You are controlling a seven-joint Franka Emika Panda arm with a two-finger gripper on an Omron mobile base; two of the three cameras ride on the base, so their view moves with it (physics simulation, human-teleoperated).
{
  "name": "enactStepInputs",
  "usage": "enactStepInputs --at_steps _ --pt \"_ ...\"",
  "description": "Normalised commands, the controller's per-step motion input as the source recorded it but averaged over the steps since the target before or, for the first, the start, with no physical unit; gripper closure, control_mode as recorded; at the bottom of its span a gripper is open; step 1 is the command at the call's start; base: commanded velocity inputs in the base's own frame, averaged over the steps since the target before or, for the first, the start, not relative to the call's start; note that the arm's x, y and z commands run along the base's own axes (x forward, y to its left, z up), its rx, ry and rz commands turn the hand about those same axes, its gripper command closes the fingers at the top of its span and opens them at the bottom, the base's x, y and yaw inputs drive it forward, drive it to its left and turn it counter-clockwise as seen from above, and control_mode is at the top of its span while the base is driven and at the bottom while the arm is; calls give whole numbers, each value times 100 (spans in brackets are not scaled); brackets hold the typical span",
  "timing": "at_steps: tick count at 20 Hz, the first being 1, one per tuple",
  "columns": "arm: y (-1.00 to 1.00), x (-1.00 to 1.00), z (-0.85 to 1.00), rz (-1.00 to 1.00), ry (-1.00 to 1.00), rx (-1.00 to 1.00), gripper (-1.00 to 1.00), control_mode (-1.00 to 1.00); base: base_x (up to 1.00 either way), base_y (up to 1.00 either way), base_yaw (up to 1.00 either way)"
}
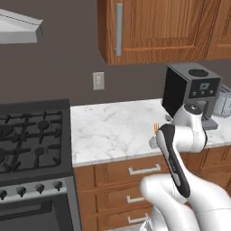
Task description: Take the fork and place it on the left side of the plate. Then take the spoon and place it on the right side of the plate. Make sure they're directly next to the plate.
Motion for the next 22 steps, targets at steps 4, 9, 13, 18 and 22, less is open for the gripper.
enactStepInputs --at_steps 4,9,13,18,22 --pt "0 0 0 0 0 0 100 100 -46 7 28" --pt "0 0 0 0 0 0 100 100 36 5 44" --pt "0 0 0 0 0 0 100 100 19 13 79" --pt "0 0 0 0 0 0 100 100 1 0 94" --pt "0 0 0 0 0 0 100 100 0 0 100"
